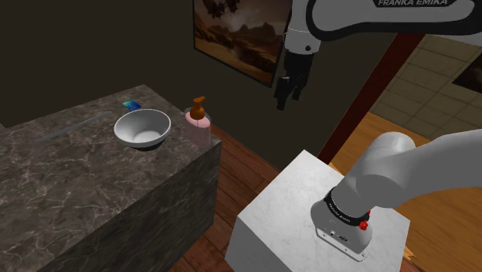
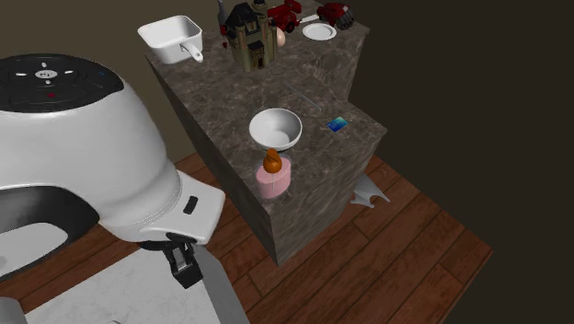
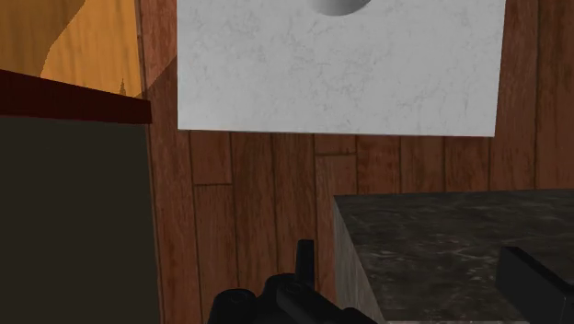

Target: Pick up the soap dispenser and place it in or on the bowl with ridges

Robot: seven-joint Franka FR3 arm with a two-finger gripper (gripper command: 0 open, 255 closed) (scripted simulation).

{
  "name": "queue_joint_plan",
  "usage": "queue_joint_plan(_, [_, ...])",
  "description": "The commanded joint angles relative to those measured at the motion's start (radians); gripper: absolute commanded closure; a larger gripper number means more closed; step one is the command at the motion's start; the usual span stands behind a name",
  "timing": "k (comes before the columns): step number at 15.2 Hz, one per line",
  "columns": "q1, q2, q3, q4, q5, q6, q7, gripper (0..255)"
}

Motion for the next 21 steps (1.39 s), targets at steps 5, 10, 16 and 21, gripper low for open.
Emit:
queue_joint_plan(5, [0.034, 0.169, 0.048, 0.011, 0.033, 0.208, 0.038, 0])
queue_joint_plan(10, [0.054, 0.334, 0.085, 0.064, 0.043, 0.36, 0.066, 0])
queue_joint_plan(16, [0.073, 0.541, 0.125, 0.169, 0.03, 0.51, 0.107, 0])
queue_joint_plan(21, [0.091, 0.716, 0.15, 0.291, -0.005, 0.601, 0.15, 0])
